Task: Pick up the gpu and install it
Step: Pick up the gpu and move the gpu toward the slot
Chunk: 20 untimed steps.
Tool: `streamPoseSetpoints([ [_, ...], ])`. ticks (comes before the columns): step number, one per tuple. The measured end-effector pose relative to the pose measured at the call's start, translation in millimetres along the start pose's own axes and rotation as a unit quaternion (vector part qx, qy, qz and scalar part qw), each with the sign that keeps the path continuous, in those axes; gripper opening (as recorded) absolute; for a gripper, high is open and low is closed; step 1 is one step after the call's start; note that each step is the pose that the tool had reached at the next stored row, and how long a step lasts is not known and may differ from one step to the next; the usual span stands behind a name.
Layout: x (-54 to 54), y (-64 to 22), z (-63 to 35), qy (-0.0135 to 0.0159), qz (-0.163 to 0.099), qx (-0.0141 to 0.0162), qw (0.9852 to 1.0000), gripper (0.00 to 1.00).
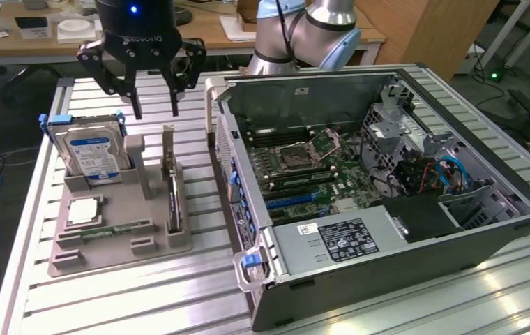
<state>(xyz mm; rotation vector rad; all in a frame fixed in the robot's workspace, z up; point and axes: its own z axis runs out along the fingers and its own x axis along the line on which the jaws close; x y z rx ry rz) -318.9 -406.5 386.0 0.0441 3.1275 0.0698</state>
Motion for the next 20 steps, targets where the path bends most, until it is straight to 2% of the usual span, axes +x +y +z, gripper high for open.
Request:
streamPoseSetpoints([
  [3, -0.1, -3.7, 5.1, 0.0, 0.0, -0.0002, 1.0, 0.53],
  [10, -0.1, -4.4, 15.5, 0.0003, -0.001, -0.0002, 1.0, 0.53],
  [13, -0.4, -4.6, 19.1, 0.0014, -0.001, -0.0001, 1.0, 0.54],
  [14, -0.4, -4.7, 20.3, 0.0015, -0.001, -0.0002, 1.0, 0.6],
  [20, -0.5, -5.2, 28.7, 0.003, -0.002, 0.0, 1.0, 0.6],
])
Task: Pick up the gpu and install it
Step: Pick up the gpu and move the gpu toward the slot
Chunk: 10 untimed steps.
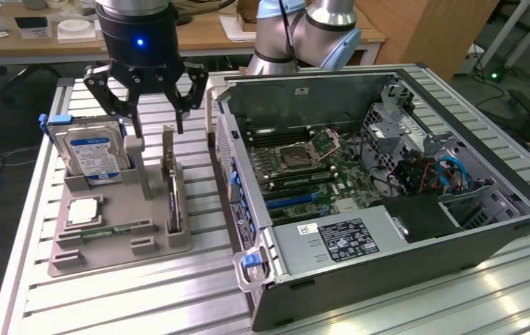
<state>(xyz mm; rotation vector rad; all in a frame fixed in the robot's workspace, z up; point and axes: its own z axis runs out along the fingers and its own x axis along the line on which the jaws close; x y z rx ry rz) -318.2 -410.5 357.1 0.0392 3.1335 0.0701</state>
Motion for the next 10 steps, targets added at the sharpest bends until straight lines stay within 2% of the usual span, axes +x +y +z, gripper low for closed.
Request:
streamPoseSetpoints([
  [10, 0.0, -5.0, 14.9, 0.0004, -0.001, 0.0001, 1.0, 0.6],
])
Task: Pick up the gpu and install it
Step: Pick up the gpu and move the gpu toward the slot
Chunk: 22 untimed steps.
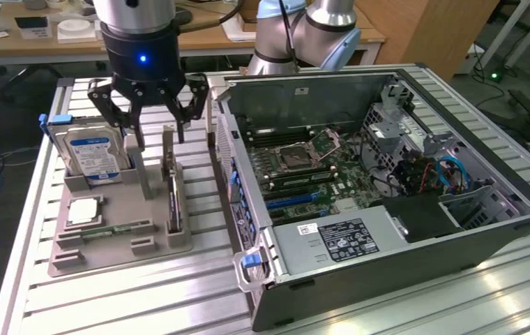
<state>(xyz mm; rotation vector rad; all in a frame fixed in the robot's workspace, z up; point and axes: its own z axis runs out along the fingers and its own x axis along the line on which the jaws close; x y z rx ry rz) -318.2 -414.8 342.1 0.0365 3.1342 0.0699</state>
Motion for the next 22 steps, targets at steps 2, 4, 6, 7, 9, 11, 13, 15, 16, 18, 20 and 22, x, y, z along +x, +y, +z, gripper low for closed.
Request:
streamPoseSetpoints([
  [2, -0.1, -2.3, 2.5, 0.0, 0.0, 0.0, 1.0, 0.6],
  [4, 0.0, -3.5, 5.6, 0.0, 0.0, 0.0, 1.0, 0.6],
  [6, -0.1, -3.7, 9.1, 0.0, -0.001, 0.0, 1.0, 0.6],
  [7, -0.1, -3.7, 10.9, 0.0, -0.002, -0.0001, 1.0, 0.6],
  [9, -0.2, -3.9, 14.5, 0.0001, -0.003, -0.0001, 1.0, 0.6],
  [11, -0.2, -4.1, 18.2, 0.0001, -0.003, 0.0, 1.0, 0.6],
  [13, -0.2, -4.3, 20.8, 0.0001, -0.003, 0.0, 1.0, 0.6],
  [15, -0.2, -4.6, 23.1, 0.0001, -0.003, 0.0, 1.0, 0.6],
  [16, -0.2, -4.7, 24.3, 0.0001, -0.003, -0.0001, 1.0, 0.6],
  [18, -0.3, -5.4, 26.3, 0.0001, -0.003, 0.0, 1.0, 0.6],
  [20, -0.2, -5.9, 28.6, 0.0001, -0.002, 0.0002, 1.0, 0.6],
  [22, -0.2, -6.0, 31.6, 0.0, -0.001, 0.0005, 1.0, 0.6],
])
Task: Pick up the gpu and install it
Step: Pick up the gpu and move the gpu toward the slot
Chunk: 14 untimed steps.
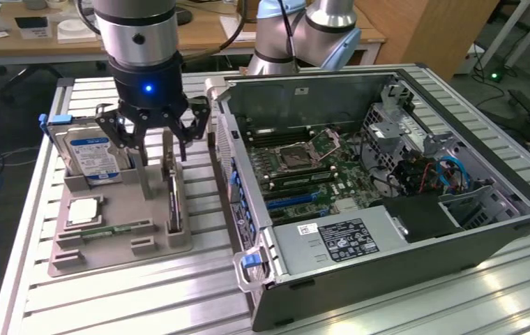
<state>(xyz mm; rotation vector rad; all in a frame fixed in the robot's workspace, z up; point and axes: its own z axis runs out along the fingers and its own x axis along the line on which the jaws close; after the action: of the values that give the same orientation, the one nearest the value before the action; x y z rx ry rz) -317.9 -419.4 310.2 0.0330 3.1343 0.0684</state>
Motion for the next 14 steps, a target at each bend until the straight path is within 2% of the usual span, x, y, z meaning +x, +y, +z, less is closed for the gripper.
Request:
streamPoseSetpoints([
  [14, -1.7, -1.1, 23.9, 0.0, 0.0, 0.0001, 1.0, 0.6],
])
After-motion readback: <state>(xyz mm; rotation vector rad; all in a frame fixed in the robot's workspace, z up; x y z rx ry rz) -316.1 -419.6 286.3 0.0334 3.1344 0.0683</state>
